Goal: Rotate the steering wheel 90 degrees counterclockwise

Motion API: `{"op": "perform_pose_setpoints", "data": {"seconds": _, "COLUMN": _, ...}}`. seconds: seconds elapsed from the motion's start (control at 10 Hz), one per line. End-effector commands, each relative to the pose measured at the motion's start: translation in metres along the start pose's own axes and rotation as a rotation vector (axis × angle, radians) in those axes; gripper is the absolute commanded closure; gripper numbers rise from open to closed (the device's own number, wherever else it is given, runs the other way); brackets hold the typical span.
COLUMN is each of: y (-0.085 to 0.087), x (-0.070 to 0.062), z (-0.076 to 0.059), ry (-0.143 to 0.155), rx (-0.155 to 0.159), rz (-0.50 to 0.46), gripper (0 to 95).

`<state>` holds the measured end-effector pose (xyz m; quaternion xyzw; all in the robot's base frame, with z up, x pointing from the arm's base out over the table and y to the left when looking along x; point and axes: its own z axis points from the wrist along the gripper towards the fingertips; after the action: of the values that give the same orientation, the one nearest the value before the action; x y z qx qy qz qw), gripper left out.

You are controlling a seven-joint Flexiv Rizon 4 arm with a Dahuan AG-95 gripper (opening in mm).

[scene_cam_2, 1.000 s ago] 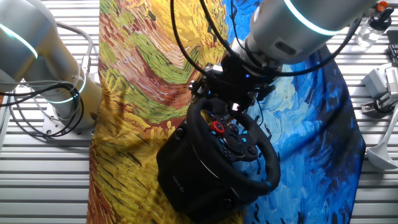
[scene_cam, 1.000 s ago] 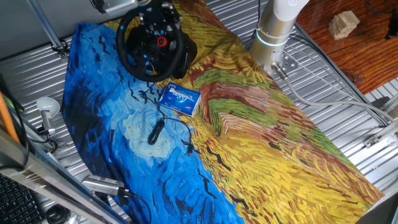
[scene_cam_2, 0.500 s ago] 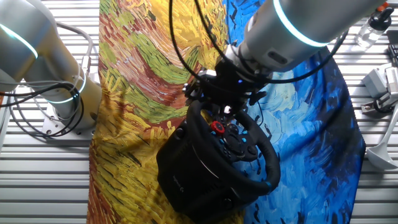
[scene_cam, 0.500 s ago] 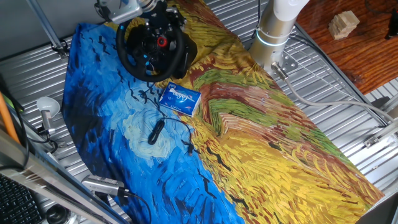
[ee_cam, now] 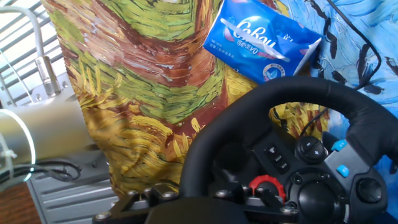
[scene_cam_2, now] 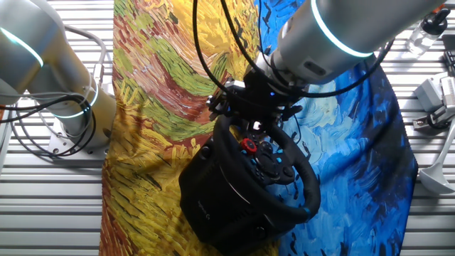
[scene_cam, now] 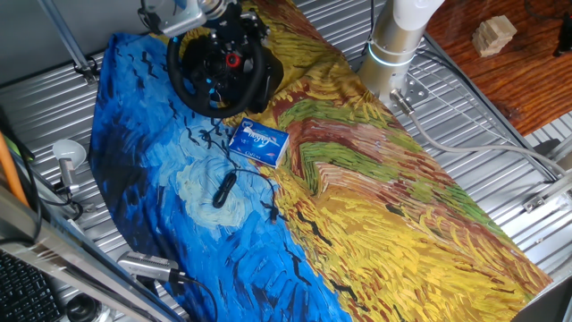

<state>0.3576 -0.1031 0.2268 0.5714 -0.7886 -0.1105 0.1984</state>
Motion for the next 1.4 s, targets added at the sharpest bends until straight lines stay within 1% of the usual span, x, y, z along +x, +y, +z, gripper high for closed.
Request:
{"op": "perform_pose_setpoints", "data": {"seconds": 0.1, "y": 0.001, "x": -0.001, "z": 0.001, "ry": 0.001, "rx": 0.002, "rz": -0.001, "gripper": 38.0}}
{"op": "perform_pose_setpoints", "data": {"seconds": 0.3, "y": 0.004, "x": -0.002, "z": 0.005, "ry": 0.0, "rx": 0.003, "rz": 0.007, "gripper": 38.0}}
{"op": "perform_pose_setpoints", "data": {"seconds": 0.4, "y": 0.005, "x": -0.003, "z": 0.007, "ry": 0.001, "rx": 0.005, "rz": 0.013, "gripper": 57.0}}
{"op": "perform_pose_setpoints", "data": {"seconds": 0.7, "y": 0.006, "x": -0.003, "z": 0.012, "ry": -0.002, "rx": 0.009, "rz": 0.017, "gripper": 57.0}}
{"op": "perform_pose_setpoints", "data": {"seconds": 0.9, "y": 0.006, "x": -0.002, "z": 0.013, "ry": -0.004, "rx": 0.018, "rz": 0.015, "gripper": 57.0}}
{"op": "perform_pose_setpoints", "data": {"seconds": 1.0, "y": 0.006, "x": -0.002, "z": 0.013, "ry": -0.002, "rx": 0.021, "rz": 0.011, "gripper": 76.0}}
{"op": "perform_pose_setpoints", "data": {"seconds": 1.1, "y": 0.006, "x": -0.002, "z": 0.013, "ry": -0.001, "rx": 0.02, "rz": 0.008, "gripper": 76.0}}
{"op": "perform_pose_setpoints", "data": {"seconds": 1.2, "y": 0.006, "x": -0.002, "z": 0.014, "ry": 0.0, "rx": 0.02, "rz": 0.003, "gripper": 95.0}}
{"op": "perform_pose_setpoints", "data": {"seconds": 1.4, "y": 0.004, "x": 0.002, "z": 0.013, "ry": 0.007, "rx": 0.028, "rz": -0.028, "gripper": 95.0}}
